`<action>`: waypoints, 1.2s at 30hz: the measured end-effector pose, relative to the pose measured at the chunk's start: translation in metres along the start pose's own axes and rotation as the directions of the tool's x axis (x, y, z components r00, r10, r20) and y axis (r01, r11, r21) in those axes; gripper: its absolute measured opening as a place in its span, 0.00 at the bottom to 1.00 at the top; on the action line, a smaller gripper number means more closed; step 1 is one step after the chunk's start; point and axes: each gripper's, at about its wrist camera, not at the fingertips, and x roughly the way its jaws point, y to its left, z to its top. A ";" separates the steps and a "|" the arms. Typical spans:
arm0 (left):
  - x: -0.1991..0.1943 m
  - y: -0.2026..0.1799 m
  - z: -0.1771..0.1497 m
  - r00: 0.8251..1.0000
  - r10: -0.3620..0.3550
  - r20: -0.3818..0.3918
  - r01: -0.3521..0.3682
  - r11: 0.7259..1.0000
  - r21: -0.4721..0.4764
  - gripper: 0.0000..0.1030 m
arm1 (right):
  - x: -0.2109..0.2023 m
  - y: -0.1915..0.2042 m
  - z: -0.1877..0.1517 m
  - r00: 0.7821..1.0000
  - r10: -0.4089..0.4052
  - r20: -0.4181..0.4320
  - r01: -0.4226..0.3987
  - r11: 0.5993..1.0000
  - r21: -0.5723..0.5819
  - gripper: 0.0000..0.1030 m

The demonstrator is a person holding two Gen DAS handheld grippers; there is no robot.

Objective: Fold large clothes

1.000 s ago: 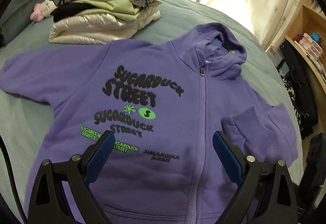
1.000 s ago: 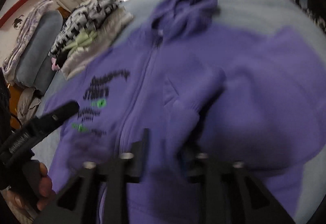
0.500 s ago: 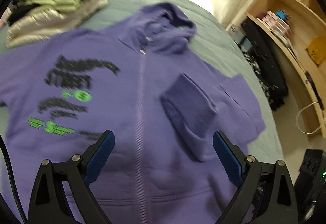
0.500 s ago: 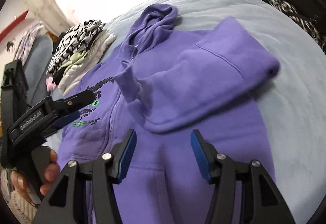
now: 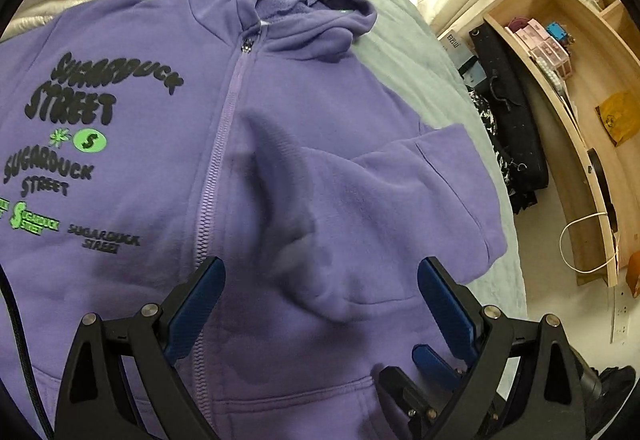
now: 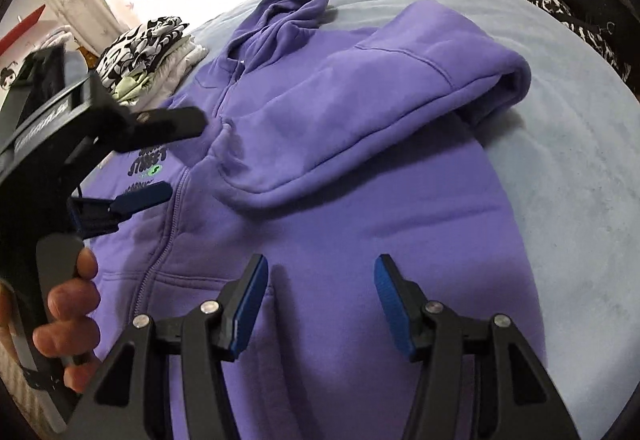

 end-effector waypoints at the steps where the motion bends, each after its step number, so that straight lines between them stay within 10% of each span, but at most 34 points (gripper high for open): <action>1: 0.002 0.001 0.000 1.000 -0.005 0.000 0.005 1.000 -0.008 0.88 | 0.000 0.000 0.000 1.000 0.001 0.001 -0.001 1.000 0.000 0.54; 6: 0.009 -0.006 0.001 0.998 0.061 -0.006 -0.061 0.997 0.046 0.09 | 0.004 -0.002 -0.003 1.000 -0.005 -0.003 0.005 1.000 -0.004 0.54; 12: -0.033 -0.046 0.012 0.980 0.093 0.175 -0.135 0.961 0.243 0.06 | 0.008 0.002 -0.004 1.000 -0.030 0.002 0.031 0.999 -0.029 0.54; 17: -0.094 -0.077 0.026 0.902 0.075 0.424 -0.249 0.893 0.373 0.06 | 0.008 0.002 -0.005 1.000 -0.029 0.005 0.029 0.999 -0.026 0.54; 22: -0.113 -0.049 0.049 0.817 0.177 0.549 -0.396 0.864 0.311 0.07 | 0.008 0.003 -0.006 0.999 -0.038 0.005 0.038 0.999 -0.033 0.54; 28: -0.049 0.054 0.071 0.892 0.337 0.301 -0.388 0.913 0.130 0.14 | 0.009 0.007 -0.002 0.998 -0.057 -0.027 0.056 0.997 -0.056 0.55; 31: -0.030 0.094 0.070 0.924 0.330 0.192 -0.343 0.939 0.035 0.29 | 0.001 0.010 0.009 0.999 -0.018 -0.050 0.014 0.997 -0.071 0.56; 36: -0.047 0.110 0.072 0.949 0.222 0.223 -0.222 0.975 -0.024 0.74 | -0.027 0.006 0.050 0.999 0.033 0.003 -0.032 0.995 -0.092 0.60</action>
